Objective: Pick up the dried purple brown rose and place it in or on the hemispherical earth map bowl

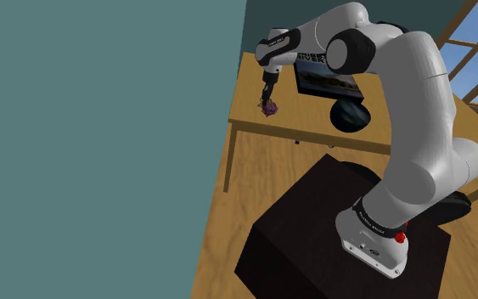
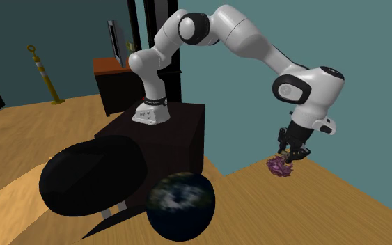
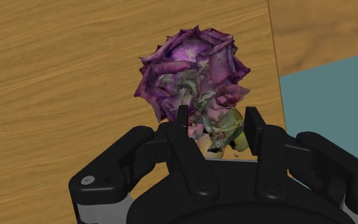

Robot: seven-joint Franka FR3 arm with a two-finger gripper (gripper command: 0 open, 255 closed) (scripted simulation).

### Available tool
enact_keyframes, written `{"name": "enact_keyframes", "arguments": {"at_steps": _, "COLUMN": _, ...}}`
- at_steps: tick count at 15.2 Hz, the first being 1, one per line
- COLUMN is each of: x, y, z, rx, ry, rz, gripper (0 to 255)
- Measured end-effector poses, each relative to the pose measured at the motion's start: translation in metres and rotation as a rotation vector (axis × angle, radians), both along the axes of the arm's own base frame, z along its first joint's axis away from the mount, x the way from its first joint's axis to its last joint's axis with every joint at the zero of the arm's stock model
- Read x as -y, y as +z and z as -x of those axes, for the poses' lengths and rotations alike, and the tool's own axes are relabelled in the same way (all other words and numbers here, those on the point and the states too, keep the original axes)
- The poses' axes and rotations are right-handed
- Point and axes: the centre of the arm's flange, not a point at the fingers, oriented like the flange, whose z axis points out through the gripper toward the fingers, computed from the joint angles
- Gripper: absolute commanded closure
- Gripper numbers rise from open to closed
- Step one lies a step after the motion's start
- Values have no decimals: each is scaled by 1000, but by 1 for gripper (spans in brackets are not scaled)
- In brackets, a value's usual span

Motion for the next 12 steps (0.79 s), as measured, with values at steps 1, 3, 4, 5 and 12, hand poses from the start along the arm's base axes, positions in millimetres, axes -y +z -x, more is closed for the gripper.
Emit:
{"name": "enact_keyframes", "arguments": {"at_steps": 1, "x": 0, "y": 1, "z": 0, "rx": 1, "ry": 0, "rz": 0, "gripper": 255}}
{"name": "enact_keyframes", "arguments": {"at_steps": 3, "x": -1, "y": 1, "z": -1, "rx": 2, "ry": 1, "rz": 0, "gripper": 255}}
{"name": "enact_keyframes", "arguments": {"at_steps": 4, "x": -1, "y": 1, "z": -1, "rx": 2, "ry": 1, "rz": 0, "gripper": 255}}
{"name": "enact_keyframes", "arguments": {"at_steps": 5, "x": -1, "y": 1, "z": -1, "rx": 2, "ry": 0, "rz": 0, "gripper": 255}}
{"name": "enact_keyframes", "arguments": {"at_steps": 12, "x": 1, "y": 15, "z": 0, "rx": -1, "ry": 0, "rz": 0, "gripper": 255}}
